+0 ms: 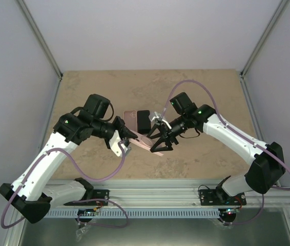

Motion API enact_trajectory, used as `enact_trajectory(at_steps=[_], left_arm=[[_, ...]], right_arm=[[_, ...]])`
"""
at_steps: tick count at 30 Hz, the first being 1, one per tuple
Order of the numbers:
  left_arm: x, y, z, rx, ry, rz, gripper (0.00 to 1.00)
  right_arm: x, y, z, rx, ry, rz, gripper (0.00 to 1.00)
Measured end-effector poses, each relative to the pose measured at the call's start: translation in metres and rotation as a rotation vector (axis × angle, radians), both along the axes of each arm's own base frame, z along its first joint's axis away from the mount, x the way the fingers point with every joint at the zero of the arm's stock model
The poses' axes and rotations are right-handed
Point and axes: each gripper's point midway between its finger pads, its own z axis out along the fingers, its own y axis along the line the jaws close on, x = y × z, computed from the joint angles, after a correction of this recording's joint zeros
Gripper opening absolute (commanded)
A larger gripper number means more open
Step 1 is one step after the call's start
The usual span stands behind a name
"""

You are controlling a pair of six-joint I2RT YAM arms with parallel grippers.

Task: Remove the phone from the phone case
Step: Adjust the phone.

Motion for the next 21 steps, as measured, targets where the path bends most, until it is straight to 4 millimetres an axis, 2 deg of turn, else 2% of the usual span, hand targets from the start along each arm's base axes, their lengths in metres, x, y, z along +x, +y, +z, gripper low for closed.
enact_trajectory(at_steps=[2,3,6,9,12,15,21], left_arm=[[0.0,0.0,0.0,-0.001,0.009,0.004,0.0],[0.0,-0.001,0.0,-0.004,0.013,0.004,0.0],[0.002,-0.003,0.002,0.001,0.057,0.028,0.0],[0.004,-0.003,-0.009,0.055,0.173,0.073,0.0],[0.01,-0.006,-0.022,0.125,0.316,0.118,0.0],[0.016,-0.011,-0.029,0.175,0.445,0.174,0.0],[0.026,-0.023,-0.018,0.167,0.603,0.276,0.0]], right_arm=[[0.001,-0.002,0.001,-0.002,-0.001,-0.004,0.84],[0.002,-0.003,0.002,-0.005,-0.002,-0.006,0.87],[0.007,-0.006,0.008,0.0,-0.034,-0.014,0.91],[0.02,-0.009,0.022,0.031,-0.124,-0.03,0.91],[0.03,-0.012,0.033,0.046,-0.219,-0.046,0.9],[0.031,-0.015,0.035,0.037,-0.267,-0.051,0.84],[0.035,-0.017,0.018,-0.02,-0.243,-0.085,0.72]])
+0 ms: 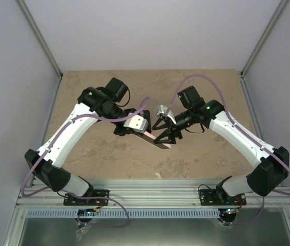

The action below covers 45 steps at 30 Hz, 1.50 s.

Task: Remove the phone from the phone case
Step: Adjust the phone.

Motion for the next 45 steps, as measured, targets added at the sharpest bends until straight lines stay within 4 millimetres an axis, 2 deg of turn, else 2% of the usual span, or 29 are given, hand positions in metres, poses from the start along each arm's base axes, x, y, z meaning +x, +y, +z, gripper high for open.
enact_trajectory(at_steps=[5,15,19,25,26,29,30,32,33,37,41,45], left_arm=[[0.004,-0.005,0.005,0.006,0.082,0.069,0.0],[0.021,-0.017,-0.01,0.059,0.224,0.177,0.0],[0.022,-0.017,-0.013,0.069,0.248,0.196,0.0],[0.021,-0.016,-0.013,0.089,0.296,0.242,0.0],[0.022,-0.015,-0.013,0.096,0.316,0.26,0.0],[0.024,-0.016,-0.015,0.105,0.336,0.273,0.11],[0.025,-0.016,-0.015,0.107,0.34,0.277,0.2],[0.027,-0.017,-0.015,0.111,0.349,0.286,0.46],[0.028,-0.019,-0.013,0.104,0.342,0.282,0.54],[0.038,-0.027,0.002,0.057,0.316,0.29,0.75],[0.058,-0.03,0.031,-0.069,0.33,0.351,0.81],[0.097,-0.015,0.059,-0.221,0.362,0.484,0.82]], right_arm=[[-0.002,-0.003,-0.027,-0.052,0.096,-0.044,0.63],[0.008,-0.001,-0.028,-0.07,0.107,-0.11,0.43],[0.009,0.0,-0.028,-0.069,0.116,-0.117,0.3],[0.011,0.0,-0.032,-0.07,0.105,-0.122,0.02],[0.013,0.0,-0.033,-0.071,0.087,-0.124,0.01],[0.014,0.0,-0.035,-0.075,0.079,-0.127,0.01],[0.014,0.0,-0.035,-0.075,0.079,-0.129,0.0],[0.016,0.0,-0.035,-0.074,0.078,-0.134,0.0],[0.016,-0.001,-0.035,-0.076,0.086,-0.141,0.01],[0.017,-0.002,-0.035,-0.082,0.124,-0.163,0.01],[0.032,-0.009,-0.027,-0.049,0.153,-0.216,0.01],[0.057,-0.022,-0.006,0.031,0.158,-0.304,0.01]])
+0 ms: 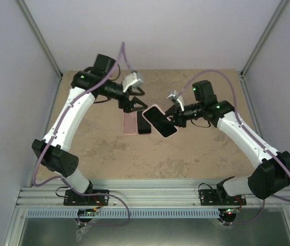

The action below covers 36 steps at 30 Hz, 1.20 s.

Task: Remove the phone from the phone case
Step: Adjust the phone.

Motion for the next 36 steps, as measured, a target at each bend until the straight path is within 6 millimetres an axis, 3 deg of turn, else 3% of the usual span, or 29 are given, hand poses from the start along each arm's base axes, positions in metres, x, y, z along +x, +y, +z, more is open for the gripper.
enact_trajectory(at_steps=[4,7,12,19,22,27,36], left_arm=[[0.033,0.023,0.025,-0.167,0.056,0.173,0.82],[0.046,0.039,0.029,-0.282,0.114,0.296,0.82],[0.038,0.043,0.033,-0.453,0.191,0.374,0.78],[0.032,0.038,0.034,-0.632,0.292,0.395,0.77],[0.02,0.021,0.03,-0.651,0.339,0.356,0.76],[-0.003,-0.009,0.044,-0.695,0.378,0.245,0.72],[-0.011,-0.032,0.047,-0.733,0.445,0.187,0.54]], right_arm=[[0.026,-0.013,0.035,0.114,-0.019,-0.091,0.01],[0.046,-0.024,0.064,0.204,-0.041,-0.152,0.01],[0.065,-0.034,0.101,0.318,-0.049,-0.211,0.01],[0.07,-0.032,0.138,0.446,-0.004,-0.206,0.01],[0.071,-0.032,0.146,0.492,0.028,-0.201,0.01],[0.067,-0.024,0.148,0.533,0.102,-0.181,0.01],[0.061,-0.015,0.147,0.553,0.154,-0.164,0.01]])
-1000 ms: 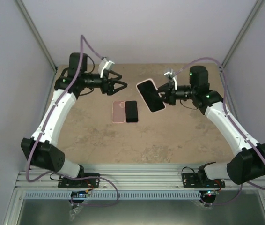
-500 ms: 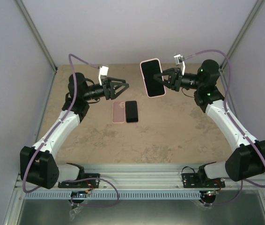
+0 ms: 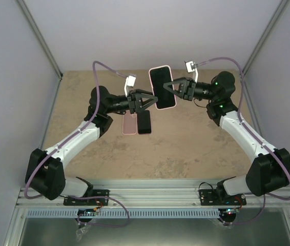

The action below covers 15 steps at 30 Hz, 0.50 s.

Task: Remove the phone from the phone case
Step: Adjust the phone.

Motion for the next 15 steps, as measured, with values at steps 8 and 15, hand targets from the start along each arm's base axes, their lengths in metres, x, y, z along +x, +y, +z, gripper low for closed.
enact_trajectory(at_steps=[8,15], left_arm=[[-0.001,-0.004,-0.003,0.01,-0.005,0.0,0.33],[0.0,-0.004,-0.003,0.007,0.009,0.008,0.18]], right_arm=[[0.005,0.003,-0.008,0.001,0.037,-0.003,0.01],[0.001,0.012,-0.009,0.01,0.049,0.022,0.01]])
